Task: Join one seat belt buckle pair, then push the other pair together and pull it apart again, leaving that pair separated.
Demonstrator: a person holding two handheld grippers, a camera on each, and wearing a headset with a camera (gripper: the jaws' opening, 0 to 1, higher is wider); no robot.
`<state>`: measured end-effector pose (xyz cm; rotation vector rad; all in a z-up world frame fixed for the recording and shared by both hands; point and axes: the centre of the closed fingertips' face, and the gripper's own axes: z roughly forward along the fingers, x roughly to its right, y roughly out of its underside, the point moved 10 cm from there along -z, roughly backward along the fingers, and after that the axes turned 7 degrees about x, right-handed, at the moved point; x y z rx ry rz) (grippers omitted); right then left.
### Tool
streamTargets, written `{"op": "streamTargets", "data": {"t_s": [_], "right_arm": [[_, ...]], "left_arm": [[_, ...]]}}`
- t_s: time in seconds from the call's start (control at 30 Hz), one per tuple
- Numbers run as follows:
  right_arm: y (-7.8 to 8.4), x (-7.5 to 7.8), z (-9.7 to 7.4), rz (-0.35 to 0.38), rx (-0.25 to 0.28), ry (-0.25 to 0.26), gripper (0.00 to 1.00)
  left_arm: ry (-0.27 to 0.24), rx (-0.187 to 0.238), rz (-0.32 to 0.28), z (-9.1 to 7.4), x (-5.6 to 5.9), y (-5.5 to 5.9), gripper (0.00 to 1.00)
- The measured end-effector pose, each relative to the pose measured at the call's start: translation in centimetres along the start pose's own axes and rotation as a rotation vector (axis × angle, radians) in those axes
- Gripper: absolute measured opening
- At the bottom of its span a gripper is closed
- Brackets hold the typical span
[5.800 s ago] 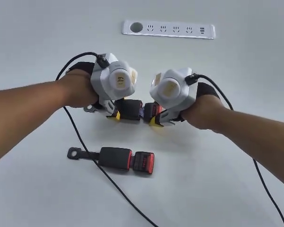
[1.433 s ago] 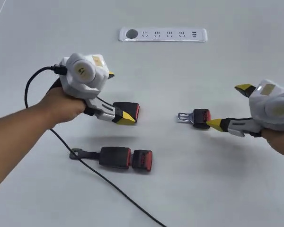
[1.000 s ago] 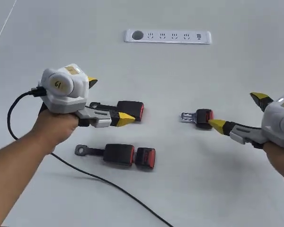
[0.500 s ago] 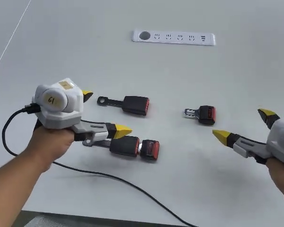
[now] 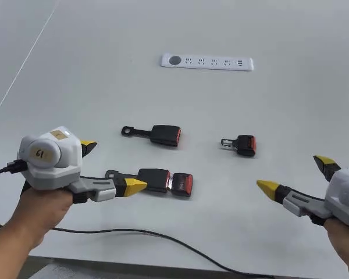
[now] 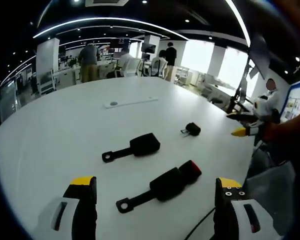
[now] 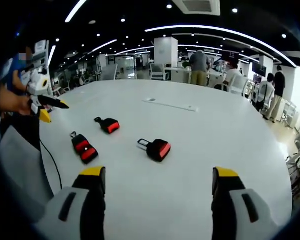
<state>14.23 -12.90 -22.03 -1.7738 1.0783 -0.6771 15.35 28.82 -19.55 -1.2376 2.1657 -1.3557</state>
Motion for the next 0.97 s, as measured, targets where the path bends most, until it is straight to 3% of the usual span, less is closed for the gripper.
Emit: {"op": "streamTargets", "data": {"t_s": [0.5, 0.7, 0.97], "right_arm": [[1.4, -1.7, -4.3, 0.019, 0.033, 0.013, 0.9], [2.0, -1.7, -5.2, 0.029, 0.028, 0.024, 0.9], [1.9, -1.9, -5.1, 0.026, 0.031, 0.026, 0.9]], "left_arm": [[-0.037, 0.057, -0.009, -4.5, 2.2, 0.7, 1.0], [-0.04, 0.06, -0.018, -4.9, 2.5, 1.2, 1.0], [-0.035, 0.062, -0.014, -5.0, 2.6, 0.9, 1.0]]}}
